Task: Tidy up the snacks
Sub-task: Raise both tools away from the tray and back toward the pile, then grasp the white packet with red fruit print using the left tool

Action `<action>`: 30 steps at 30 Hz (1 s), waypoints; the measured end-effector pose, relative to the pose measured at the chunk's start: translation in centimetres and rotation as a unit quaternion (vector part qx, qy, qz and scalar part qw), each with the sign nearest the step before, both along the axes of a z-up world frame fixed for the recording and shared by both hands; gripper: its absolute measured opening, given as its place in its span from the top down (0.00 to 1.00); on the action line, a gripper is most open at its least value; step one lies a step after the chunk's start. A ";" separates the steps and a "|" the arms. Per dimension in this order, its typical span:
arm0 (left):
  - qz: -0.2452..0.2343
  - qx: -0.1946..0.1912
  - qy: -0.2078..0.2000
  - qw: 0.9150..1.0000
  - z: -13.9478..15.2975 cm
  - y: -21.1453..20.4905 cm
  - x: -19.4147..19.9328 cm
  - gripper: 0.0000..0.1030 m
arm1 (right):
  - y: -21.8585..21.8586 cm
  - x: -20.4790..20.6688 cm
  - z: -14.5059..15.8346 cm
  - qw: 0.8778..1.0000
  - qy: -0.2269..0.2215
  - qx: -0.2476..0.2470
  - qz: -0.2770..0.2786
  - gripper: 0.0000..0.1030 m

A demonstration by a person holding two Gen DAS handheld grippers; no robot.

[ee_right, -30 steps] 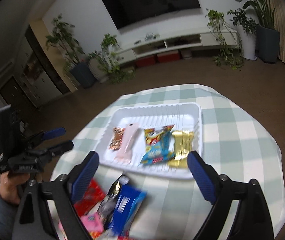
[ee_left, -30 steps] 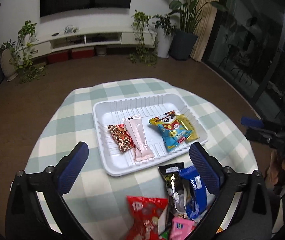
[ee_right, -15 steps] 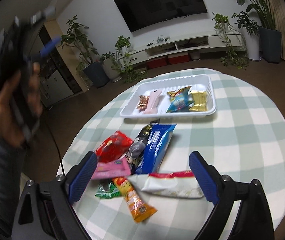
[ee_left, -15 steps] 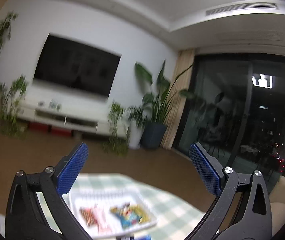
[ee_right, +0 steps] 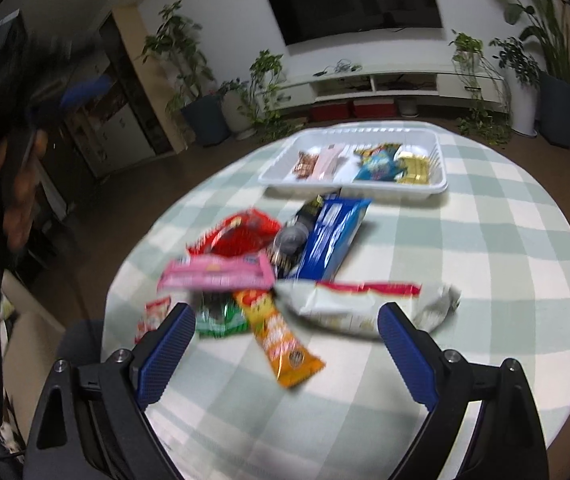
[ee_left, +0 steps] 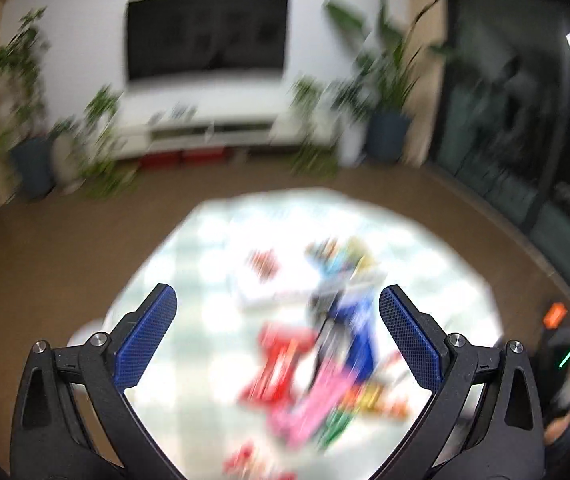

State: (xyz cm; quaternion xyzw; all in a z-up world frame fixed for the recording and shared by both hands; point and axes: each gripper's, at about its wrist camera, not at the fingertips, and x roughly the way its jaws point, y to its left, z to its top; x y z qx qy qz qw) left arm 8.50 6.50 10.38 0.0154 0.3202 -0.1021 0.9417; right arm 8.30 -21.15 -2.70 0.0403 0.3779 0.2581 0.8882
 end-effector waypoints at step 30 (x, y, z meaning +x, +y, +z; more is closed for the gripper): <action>0.096 0.018 0.227 0.969 -18.0 2.6 -1.4 0.52 | 3.4 -2.5 -2.5 0.999 0.007 -0.033 0.030 0.14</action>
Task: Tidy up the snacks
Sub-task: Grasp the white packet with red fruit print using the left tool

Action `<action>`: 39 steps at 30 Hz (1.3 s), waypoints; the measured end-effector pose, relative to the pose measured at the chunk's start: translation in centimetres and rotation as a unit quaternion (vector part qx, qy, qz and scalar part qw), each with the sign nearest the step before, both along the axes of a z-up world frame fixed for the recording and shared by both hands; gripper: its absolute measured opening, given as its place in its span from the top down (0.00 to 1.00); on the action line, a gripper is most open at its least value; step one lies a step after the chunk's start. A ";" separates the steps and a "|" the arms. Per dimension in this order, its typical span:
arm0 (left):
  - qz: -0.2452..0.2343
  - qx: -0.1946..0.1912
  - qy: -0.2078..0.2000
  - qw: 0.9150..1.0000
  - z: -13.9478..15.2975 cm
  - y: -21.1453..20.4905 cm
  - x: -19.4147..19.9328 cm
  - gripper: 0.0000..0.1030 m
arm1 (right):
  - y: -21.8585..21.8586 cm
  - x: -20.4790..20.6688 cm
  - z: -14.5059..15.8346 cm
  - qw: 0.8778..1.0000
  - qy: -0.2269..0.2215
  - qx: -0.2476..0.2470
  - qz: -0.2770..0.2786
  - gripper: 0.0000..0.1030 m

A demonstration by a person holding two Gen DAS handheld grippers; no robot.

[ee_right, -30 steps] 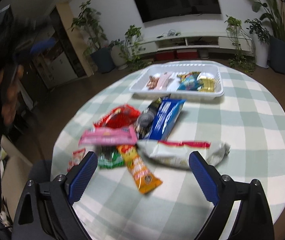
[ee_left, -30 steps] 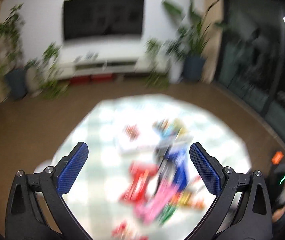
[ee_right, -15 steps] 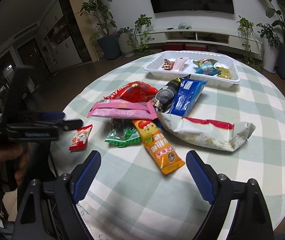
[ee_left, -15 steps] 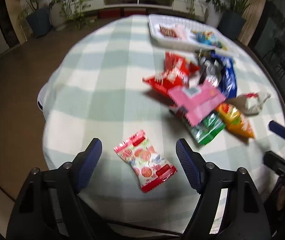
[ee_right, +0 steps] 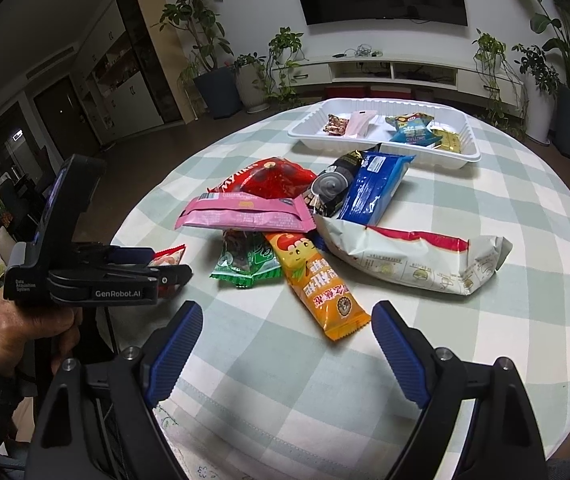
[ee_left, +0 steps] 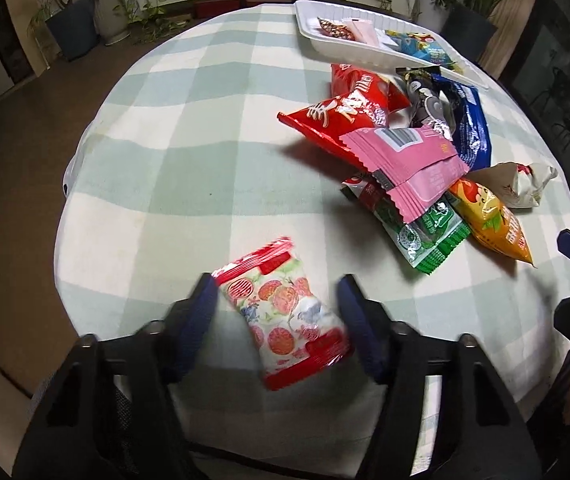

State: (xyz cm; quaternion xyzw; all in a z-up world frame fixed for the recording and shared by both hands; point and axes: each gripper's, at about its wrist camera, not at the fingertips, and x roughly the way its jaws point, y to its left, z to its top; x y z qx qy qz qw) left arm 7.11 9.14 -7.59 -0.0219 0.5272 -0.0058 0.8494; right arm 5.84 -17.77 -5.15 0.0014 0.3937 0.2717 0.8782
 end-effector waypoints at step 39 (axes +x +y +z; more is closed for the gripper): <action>-0.094 -0.075 -0.021 0.993 0.6 -0.8 -1.9 0.69 | 5.8 7.3 -2.9 0.979 0.098 -0.165 0.074 0.46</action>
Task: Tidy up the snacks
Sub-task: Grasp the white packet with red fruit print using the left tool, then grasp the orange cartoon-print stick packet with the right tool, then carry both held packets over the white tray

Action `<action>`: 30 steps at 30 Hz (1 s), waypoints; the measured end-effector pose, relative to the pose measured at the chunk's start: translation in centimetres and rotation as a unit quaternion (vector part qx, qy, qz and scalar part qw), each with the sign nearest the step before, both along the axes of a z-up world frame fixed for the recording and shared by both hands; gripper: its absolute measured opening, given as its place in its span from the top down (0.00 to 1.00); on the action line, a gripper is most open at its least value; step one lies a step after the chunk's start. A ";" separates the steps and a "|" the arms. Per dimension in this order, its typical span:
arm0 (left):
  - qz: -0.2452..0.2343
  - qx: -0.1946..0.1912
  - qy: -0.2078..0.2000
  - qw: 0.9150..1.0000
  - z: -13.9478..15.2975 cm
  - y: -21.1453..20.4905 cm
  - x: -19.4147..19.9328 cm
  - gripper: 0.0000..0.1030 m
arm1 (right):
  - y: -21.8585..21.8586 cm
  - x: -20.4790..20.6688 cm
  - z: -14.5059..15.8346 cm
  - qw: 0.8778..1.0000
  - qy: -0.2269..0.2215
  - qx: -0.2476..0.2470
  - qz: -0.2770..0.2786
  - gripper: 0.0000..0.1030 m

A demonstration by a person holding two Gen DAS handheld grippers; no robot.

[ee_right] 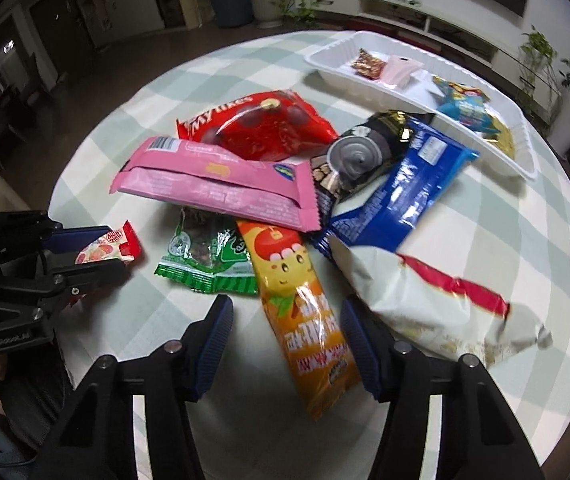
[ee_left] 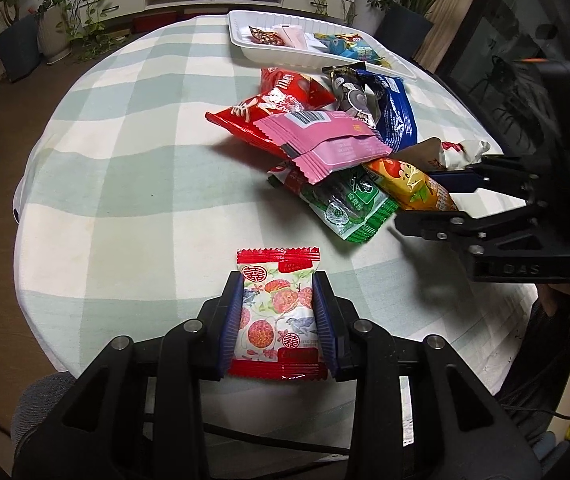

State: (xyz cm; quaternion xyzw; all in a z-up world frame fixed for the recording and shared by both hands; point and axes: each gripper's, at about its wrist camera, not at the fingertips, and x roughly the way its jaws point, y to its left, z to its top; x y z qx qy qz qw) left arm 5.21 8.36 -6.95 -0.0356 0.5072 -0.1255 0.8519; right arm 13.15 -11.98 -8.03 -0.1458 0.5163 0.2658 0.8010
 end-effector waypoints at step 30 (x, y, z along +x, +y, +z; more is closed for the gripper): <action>-0.024 -0.061 -0.004 0.998 1.6 0.3 -1.1 0.69 | -5.0 -4.9 3.1 0.989 0.015 0.139 -0.051 0.85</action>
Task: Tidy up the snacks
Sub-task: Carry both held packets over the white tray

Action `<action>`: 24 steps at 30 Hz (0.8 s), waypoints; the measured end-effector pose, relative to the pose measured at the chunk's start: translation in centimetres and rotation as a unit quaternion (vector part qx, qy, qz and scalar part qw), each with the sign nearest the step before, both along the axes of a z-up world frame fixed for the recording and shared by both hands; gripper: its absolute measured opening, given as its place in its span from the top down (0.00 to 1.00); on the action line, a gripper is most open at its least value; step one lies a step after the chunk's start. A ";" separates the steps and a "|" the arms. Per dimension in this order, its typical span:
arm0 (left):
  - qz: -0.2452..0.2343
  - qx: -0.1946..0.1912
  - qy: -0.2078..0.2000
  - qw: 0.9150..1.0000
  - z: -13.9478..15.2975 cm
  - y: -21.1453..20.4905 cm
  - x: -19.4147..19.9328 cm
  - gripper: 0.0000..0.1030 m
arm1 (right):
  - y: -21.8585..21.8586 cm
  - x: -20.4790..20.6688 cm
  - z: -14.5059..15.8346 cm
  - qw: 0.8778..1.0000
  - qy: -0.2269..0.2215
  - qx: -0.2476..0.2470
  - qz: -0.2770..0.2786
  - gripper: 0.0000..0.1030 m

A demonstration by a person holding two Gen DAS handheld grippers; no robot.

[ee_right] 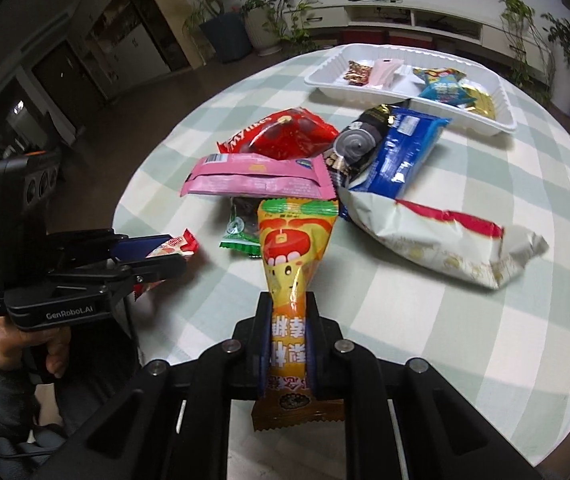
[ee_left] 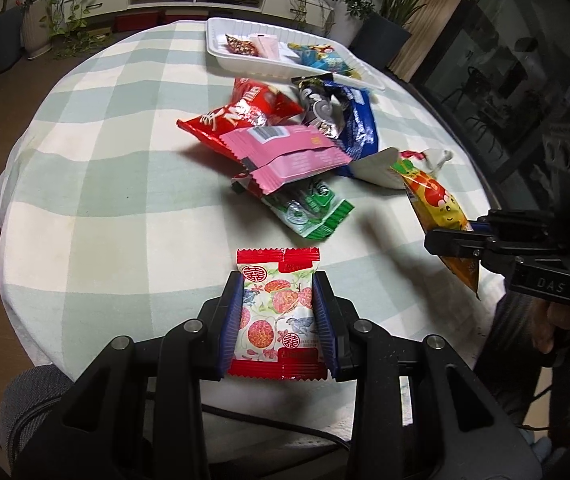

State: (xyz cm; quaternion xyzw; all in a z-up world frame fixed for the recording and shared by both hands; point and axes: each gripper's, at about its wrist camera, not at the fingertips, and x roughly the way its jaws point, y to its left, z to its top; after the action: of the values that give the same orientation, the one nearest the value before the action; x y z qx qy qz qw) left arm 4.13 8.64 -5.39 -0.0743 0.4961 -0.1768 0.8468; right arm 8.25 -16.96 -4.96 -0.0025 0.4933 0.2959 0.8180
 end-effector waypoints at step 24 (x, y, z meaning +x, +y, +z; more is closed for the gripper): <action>0.038 -0.047 -0.101 0.993 13.1 6.3 12.8 0.69 | -17.6 9.8 8.7 0.965 -0.076 0.091 -0.235 0.85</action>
State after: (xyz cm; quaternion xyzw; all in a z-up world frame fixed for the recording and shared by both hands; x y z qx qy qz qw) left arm 16.90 14.92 7.75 -0.1146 0.3962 -0.1737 0.8943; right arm 18.09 -34.61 3.70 0.1650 0.3874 0.1381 0.8964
